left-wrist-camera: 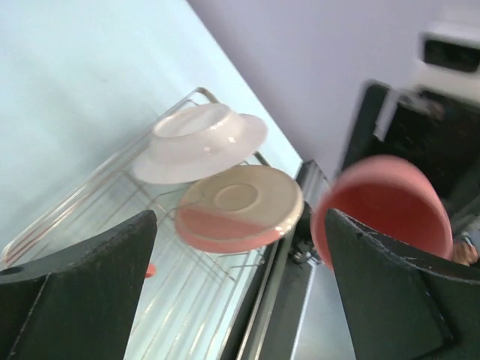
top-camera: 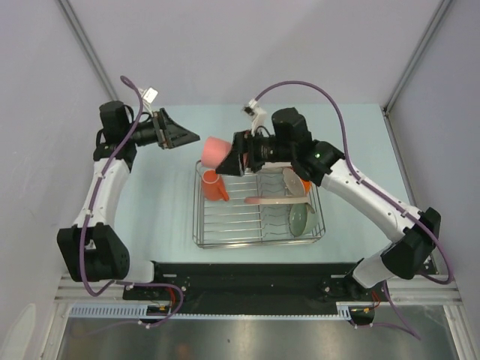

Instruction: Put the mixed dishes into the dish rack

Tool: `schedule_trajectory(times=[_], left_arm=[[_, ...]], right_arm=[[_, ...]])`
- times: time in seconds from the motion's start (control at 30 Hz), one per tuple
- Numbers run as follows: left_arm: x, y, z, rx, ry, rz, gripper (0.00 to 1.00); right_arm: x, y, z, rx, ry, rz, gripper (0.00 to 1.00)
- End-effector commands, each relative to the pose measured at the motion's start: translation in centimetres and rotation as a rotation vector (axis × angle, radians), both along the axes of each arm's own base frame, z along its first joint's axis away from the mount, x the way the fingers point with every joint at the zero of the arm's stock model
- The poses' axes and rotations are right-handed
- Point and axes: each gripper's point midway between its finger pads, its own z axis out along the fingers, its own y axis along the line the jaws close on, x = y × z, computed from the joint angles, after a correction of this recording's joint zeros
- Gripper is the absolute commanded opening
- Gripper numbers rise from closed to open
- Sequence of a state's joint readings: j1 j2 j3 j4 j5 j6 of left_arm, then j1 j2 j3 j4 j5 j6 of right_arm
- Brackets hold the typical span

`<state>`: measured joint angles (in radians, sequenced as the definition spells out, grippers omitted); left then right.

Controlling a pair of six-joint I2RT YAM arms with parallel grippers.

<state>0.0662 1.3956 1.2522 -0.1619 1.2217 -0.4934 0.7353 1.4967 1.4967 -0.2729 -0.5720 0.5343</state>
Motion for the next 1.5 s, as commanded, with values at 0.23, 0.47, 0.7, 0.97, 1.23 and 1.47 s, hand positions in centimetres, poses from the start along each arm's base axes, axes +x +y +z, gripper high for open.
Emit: schedule_trajectory(times=[0.23,0.47,0.7,0.97,1.23,1.47], left_arm=[[2.5,2.5,-5.2,0.192,-0.017,0.134,1.00],[3.2,3.1,-6.5,0.233,-0.008,0.175,1.00],[3.6,3.4,-6.8,0.246,-0.003,0.203,0.99],[3.5,3.4,-7.6,0.254,0.006,0.202,1.00],[3.3,3.5,-8.5,0.256,0.016,0.205,1.00],[3.2,3.5,-8.3,0.258,0.001,0.215,1.00]], right_arm=[[-6.2,-0.5,-8.7,-0.640,-0.167,0.115,0.00],[-7.5,-3.2,-12.8,-0.942,-0.175,0.172,0.00],[-7.3,-1.7,-16.9,-1.069,-0.154,0.211,0.00],[-5.3,-1.0,-20.7,-1.190,-0.168,0.192,0.00],[-5.6,-0.4,-23.8,-1.258,-0.149,0.233,0.00],[-5.8,0.6,-25.2,-1.267,-0.141,0.257,0.00]])
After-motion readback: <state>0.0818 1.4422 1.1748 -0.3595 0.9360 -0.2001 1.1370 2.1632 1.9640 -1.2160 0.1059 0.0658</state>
